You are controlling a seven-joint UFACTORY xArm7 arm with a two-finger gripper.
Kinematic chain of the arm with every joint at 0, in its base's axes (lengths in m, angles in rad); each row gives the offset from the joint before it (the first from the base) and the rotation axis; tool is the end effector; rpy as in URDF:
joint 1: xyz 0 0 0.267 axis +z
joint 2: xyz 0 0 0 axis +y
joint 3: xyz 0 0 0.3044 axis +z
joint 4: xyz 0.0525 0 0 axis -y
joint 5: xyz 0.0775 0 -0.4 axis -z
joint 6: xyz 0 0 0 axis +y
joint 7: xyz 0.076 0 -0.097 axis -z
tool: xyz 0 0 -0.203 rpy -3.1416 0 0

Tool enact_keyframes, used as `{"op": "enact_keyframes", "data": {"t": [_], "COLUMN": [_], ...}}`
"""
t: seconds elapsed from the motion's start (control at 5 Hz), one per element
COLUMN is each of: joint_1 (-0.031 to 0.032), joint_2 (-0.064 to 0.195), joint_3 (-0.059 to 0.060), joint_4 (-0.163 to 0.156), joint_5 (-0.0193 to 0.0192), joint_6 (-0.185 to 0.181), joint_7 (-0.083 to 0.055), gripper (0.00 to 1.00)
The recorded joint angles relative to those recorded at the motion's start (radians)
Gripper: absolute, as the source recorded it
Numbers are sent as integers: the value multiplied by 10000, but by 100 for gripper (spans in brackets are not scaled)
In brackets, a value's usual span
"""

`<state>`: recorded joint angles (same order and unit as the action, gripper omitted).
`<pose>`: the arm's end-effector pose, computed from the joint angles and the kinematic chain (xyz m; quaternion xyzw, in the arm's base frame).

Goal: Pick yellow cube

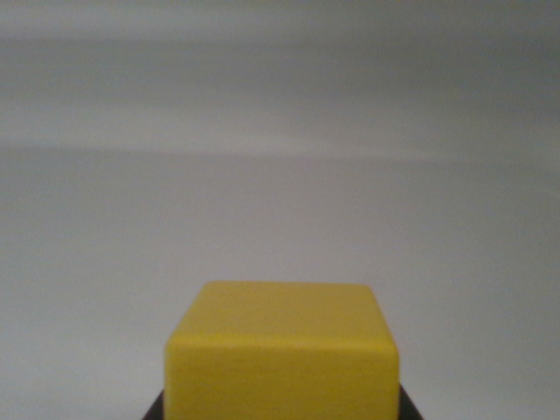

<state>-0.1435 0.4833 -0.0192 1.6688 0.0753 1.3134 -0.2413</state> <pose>0.6202 -0.0810 0.1270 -0.9971 -0.0281 0.0562 0.0434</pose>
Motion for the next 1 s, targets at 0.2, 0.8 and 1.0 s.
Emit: {"op": "enact_keyframes", "data": {"t": [0.2,0.8,1.0], "joint_1": [0,-5,-5], "joint_2": [0,-313,-313], "joint_3": [0,-7,-7], "joint_4": [0,572,572], "joint_5": [0,-28,-28], "joint_6": [0,883,883], "joint_7": [0,59,59], "gripper": [100,100,100]}}
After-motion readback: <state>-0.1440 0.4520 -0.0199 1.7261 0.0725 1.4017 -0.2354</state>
